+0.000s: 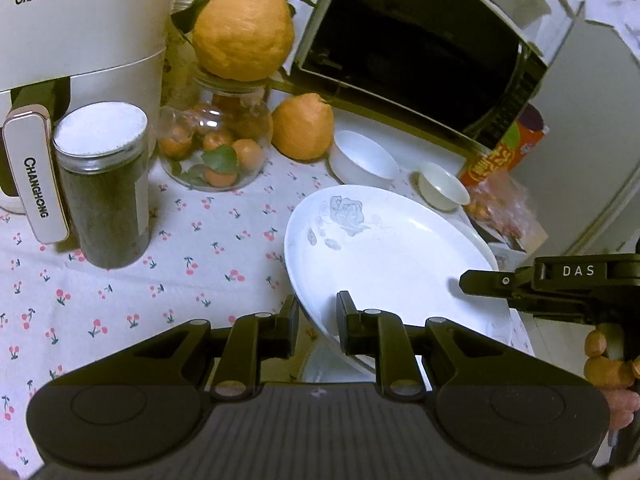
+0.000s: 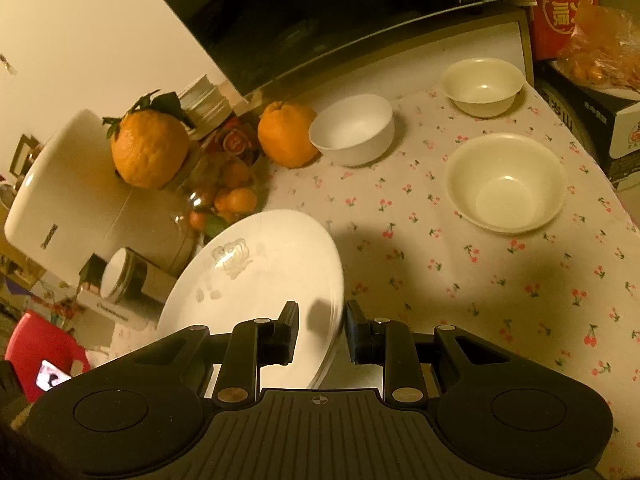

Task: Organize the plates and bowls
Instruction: 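Lift the plain white plate with both grippers toward the stacked blue-patterned plates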

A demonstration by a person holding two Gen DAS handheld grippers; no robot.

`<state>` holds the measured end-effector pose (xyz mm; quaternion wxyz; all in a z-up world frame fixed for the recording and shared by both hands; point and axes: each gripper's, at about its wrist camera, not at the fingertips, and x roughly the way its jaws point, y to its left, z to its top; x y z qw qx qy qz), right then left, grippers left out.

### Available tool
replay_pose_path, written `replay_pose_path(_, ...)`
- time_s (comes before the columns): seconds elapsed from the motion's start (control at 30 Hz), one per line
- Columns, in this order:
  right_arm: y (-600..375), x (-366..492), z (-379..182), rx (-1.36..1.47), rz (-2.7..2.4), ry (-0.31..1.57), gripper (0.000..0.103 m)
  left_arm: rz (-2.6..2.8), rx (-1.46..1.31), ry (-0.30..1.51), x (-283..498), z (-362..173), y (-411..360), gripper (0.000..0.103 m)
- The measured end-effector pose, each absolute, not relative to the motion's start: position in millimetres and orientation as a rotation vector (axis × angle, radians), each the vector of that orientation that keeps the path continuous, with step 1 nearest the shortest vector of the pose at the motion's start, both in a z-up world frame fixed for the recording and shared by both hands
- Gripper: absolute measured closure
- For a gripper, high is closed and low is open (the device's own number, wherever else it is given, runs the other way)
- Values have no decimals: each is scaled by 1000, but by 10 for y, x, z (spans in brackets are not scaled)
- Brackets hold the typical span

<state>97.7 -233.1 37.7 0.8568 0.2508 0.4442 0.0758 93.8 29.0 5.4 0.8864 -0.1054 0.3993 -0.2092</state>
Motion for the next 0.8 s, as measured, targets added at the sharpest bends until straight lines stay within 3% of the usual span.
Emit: replay_pose_path(0.8,-2541,509,151,432,153,1041,78,-539,-107,919,592,-161,40,86)
